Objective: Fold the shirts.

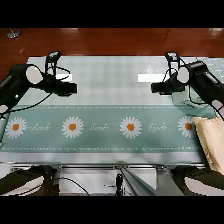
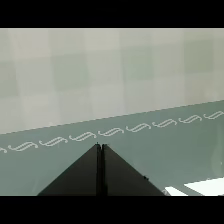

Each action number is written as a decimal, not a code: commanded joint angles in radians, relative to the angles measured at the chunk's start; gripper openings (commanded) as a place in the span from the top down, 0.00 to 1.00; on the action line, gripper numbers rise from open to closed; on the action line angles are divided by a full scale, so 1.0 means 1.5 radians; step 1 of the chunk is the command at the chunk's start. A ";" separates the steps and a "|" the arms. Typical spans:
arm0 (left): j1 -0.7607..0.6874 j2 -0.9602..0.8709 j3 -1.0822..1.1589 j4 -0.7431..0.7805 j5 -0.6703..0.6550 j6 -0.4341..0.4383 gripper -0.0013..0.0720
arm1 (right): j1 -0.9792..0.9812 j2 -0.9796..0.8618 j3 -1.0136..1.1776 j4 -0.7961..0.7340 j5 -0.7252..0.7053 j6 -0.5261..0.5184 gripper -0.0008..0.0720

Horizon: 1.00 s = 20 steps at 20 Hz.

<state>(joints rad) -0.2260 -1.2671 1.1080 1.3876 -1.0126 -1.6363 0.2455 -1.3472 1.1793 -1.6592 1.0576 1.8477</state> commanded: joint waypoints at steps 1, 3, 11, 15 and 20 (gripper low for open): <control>0.001 -0.001 0.000 0.000 0.000 0.000 0.94 | 0.001 0.000 0.000 0.000 0.000 0.000 0.96; 0.001 -0.001 0.000 0.000 0.000 0.000 0.94 | 0.001 0.000 0.000 0.000 0.000 0.000 0.96; 0.001 -0.001 0.000 0.000 0.000 0.000 0.94 | 0.001 0.000 0.000 0.000 0.000 0.000 0.96; -0.004 -0.001 0.000 -0.003 0.032 0.000 0.94 | 0.001 0.000 0.000 0.001 -0.003 0.001 0.96; -0.003 -0.001 -0.001 -0.006 0.139 0.000 0.94 | 0.000 -0.001 0.000 -0.086 -0.162 0.003 0.79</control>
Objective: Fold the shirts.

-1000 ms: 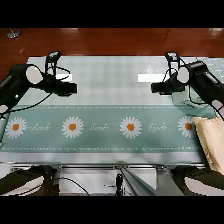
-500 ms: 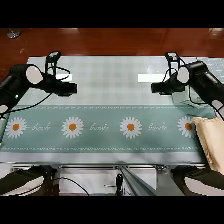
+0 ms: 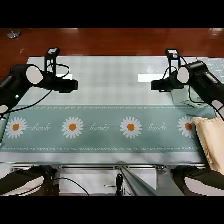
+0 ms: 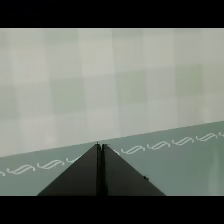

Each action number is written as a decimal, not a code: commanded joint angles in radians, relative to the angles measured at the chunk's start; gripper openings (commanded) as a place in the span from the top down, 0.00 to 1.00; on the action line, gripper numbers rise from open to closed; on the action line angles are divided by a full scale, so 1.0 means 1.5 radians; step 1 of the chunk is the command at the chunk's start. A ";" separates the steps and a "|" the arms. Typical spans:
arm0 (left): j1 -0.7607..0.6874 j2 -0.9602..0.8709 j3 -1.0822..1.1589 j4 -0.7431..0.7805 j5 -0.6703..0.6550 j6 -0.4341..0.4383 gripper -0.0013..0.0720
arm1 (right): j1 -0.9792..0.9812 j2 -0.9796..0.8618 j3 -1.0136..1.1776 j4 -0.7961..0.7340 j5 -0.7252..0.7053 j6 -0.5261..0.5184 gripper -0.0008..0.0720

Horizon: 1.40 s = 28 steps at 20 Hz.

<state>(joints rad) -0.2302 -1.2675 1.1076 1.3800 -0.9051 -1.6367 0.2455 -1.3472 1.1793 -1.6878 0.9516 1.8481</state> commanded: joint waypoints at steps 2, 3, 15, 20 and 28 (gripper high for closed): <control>0.004 -0.002 0.000 0.020 0.144 0.001 0.39 | -0.007 -0.005 0.000 -0.199 -0.167 0.063 0.14; 0.006 -0.004 0.000 0.047 0.184 0.001 0.03 | -0.024 -0.008 0.000 -0.264 -0.198 0.109 0.14; 0.083 -0.012 0.000 0.112 0.222 0.002 0.02 | -0.408 -0.218 0.155 -0.136 -0.169 0.207 0.14; 0.083 -0.015 0.000 0.112 0.158 0.002 0.02 | -0.411 -0.277 0.174 -0.066 -0.073 0.089 0.14; 0.083 -0.015 0.001 0.112 -0.007 0.003 0.02 | -0.411 -0.292 0.222 0.148 0.040 -0.147 0.96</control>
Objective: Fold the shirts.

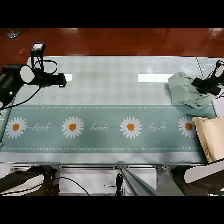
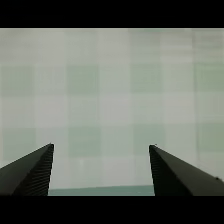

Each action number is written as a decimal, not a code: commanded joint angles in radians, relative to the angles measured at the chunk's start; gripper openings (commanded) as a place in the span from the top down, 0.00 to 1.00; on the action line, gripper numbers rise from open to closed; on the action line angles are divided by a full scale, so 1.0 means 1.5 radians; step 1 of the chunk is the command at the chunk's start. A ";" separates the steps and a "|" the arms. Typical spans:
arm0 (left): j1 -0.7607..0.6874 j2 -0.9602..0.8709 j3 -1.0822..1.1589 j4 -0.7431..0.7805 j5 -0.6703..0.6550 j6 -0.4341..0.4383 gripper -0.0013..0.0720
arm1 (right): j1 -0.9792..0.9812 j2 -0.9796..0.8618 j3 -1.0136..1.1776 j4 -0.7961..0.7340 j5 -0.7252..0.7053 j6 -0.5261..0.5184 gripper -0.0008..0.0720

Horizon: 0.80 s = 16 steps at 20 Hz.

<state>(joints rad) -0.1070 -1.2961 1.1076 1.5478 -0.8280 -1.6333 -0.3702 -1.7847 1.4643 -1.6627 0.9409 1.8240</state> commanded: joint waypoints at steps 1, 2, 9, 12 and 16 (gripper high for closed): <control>0.003 0.011 0.006 0.001 -0.074 0.000 0.02 | -0.001 0.009 0.062 0.169 0.057 -0.149 0.96; 0.008 0.020 0.013 0.001 -0.098 0.000 0.02 | -0.001 0.027 0.097 0.205 0.058 -0.159 0.96; 0.042 0.234 -0.052 -0.065 -0.202 0.000 0.02 | 0.031 0.273 0.206 0.351 -0.031 -0.235 0.96; 0.032 0.372 -0.153 -0.159 -0.169 0.000 0.02 | 0.060 0.386 0.206 0.354 -0.061 -0.260 0.96; 0.005 0.463 -0.249 -0.175 -0.163 -0.001 0.02 | 0.130 0.498 0.214 0.357 -0.069 -0.311 0.96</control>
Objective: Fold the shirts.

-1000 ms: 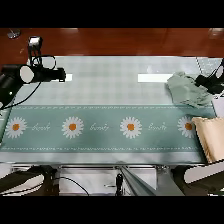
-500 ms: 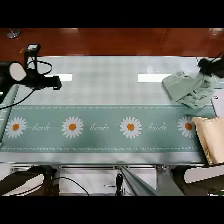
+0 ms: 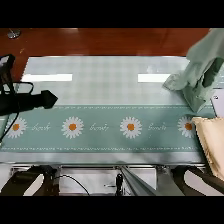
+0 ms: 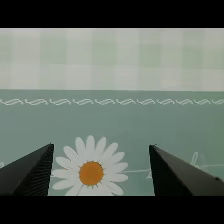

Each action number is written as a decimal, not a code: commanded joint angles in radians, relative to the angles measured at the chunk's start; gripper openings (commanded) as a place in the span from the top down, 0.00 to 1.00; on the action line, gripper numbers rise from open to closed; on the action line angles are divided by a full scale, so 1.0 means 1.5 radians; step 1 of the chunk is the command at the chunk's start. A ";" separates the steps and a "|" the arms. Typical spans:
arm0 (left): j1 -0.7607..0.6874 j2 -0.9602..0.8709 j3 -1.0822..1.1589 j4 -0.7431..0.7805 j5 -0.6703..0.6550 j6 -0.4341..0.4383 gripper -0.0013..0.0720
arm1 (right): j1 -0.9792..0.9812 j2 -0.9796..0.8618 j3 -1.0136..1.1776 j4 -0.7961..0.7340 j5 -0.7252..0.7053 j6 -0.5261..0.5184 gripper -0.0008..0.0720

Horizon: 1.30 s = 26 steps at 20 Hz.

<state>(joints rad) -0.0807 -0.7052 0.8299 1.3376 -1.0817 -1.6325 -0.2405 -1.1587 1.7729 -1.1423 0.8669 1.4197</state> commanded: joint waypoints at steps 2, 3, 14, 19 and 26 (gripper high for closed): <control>-0.013 0.065 -0.075 -0.035 0.006 -0.003 0.02 | 0.092 0.117 0.031 0.010 -0.018 -0.053 0.96; -0.013 0.059 -0.076 -0.035 0.012 -0.002 0.02 | 0.120 0.129 0.049 0.010 -0.016 -0.063 0.96; -0.013 0.018 -0.076 -0.052 0.088 -0.002 0.02 | 0.451 0.108 -0.067 0.028 0.133 -0.030 0.96; -0.013 -0.004 -0.075 -0.052 0.116 -0.003 0.02 | 0.615 0.031 -0.453 0.105 -0.054 0.056 0.96; -0.013 -0.033 -0.075 -0.065 0.111 -0.002 0.02 | 0.667 -0.108 -0.490 0.224 -0.093 0.035 0.13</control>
<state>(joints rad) -0.1001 -0.7410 0.7174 1.2488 -0.9138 -1.6363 0.7712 -1.2747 1.0519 -0.8604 0.7143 1.4776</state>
